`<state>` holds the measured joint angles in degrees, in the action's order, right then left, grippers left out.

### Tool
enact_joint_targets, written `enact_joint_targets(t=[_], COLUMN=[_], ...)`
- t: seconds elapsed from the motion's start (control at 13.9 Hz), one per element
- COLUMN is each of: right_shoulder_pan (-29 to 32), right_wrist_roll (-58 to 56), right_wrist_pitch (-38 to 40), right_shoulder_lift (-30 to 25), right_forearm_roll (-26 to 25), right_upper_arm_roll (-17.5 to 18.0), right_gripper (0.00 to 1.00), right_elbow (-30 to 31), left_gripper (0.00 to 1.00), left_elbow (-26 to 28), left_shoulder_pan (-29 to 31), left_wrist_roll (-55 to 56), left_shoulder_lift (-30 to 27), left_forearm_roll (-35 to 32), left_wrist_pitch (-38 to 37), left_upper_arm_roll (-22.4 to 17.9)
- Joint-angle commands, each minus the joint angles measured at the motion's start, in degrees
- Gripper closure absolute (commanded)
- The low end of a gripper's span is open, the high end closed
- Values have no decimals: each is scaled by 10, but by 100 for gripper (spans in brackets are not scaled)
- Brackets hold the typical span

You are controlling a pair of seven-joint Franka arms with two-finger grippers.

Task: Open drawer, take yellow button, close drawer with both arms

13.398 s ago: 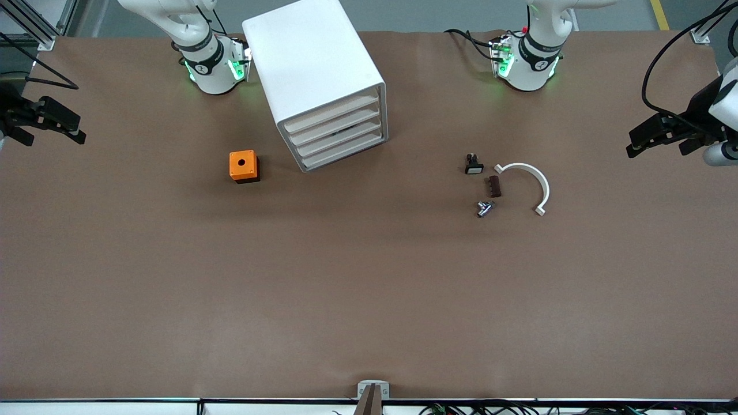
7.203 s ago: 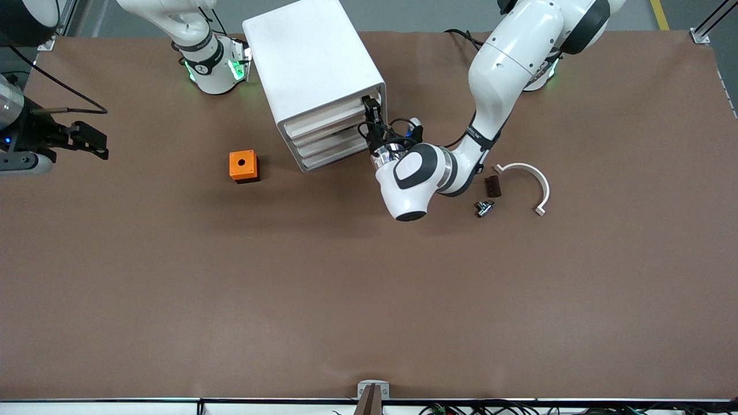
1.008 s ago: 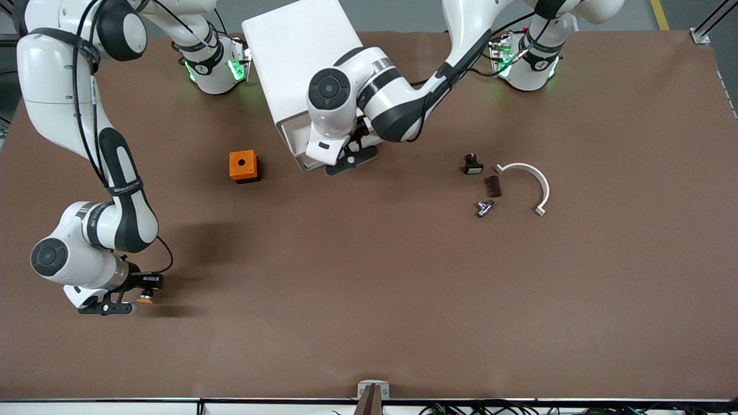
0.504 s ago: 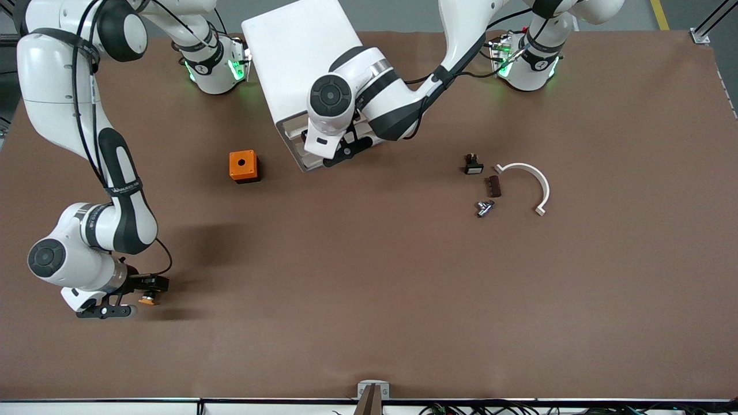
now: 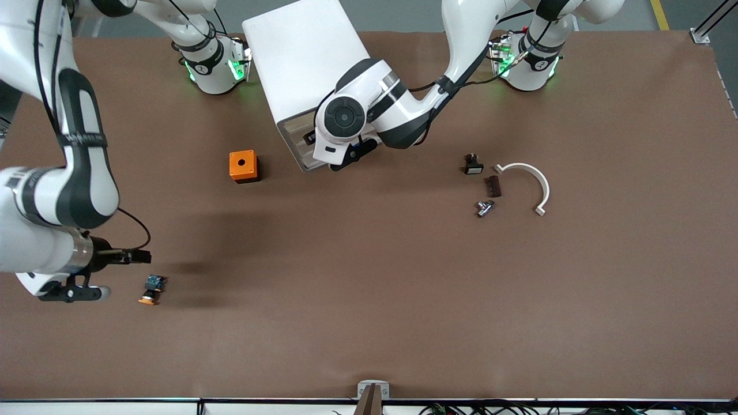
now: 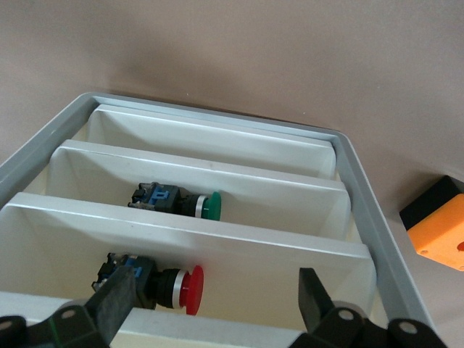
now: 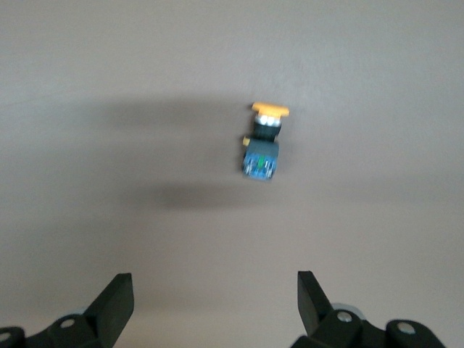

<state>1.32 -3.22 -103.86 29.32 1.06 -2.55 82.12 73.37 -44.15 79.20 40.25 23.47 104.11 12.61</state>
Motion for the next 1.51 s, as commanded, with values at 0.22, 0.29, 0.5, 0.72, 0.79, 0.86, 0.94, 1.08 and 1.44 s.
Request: enact_joint_targets(t=[0.22, 0.29, 0.5, 0.72, 0.79, 0.86, 0.94, 1.08, 1.44], right_shoulder_pan=[-30, -30, -24, -17, -16, -17, -14, -2, 6], right_wrist_roll=[66, 58, -12, -11, -13, -13, -16, -18, -17], right_wrist_pitch=[108, 116, 139, 154, 156, 156, 157, 172, 171], right_shoulder_lift=[-128, -138, -158, -168, -168, -169, -169, -169, -166], right_forearm_roll=[-18, -25, -31, -30, -29, -32, -31, -31, -29], right_upper_arm_roll=[2, 2, -3, -2, -1, -2, -3, -2, 1], right_gripper=[0, 0, 0, 0, 0, 0, 0, 0, 0], right_elbow=[22, 22, 21, 20, 18, 18, 18, 17, -6], left_gripper=[1, 1, 1, 1, 1, 1, 1, 1, 1], left_elbow=[-4, -9, -9, -7, -6, -6, -6, -6, -2], left_shoulder_pan=[57, 79, 149, 211, 233, 249, 272, 324, 418], left_wrist_roll=[3, -3, -42, -68, -98, -144, -190, -297, -488], left_shoulder_lift=[-49, -70, -142, -191, -203, -206, -216, -231, -250], left_forearm_roll=[-76, -83, -107, -145, -156, -164, -176, -183, -188], left_wrist_pitch=[-1, -1, -3, -44, -62, -86, -111, -158, -209], left_upper_arm_roll=[0, -6, -7, -6, -5, -7, -7, -5, -7])
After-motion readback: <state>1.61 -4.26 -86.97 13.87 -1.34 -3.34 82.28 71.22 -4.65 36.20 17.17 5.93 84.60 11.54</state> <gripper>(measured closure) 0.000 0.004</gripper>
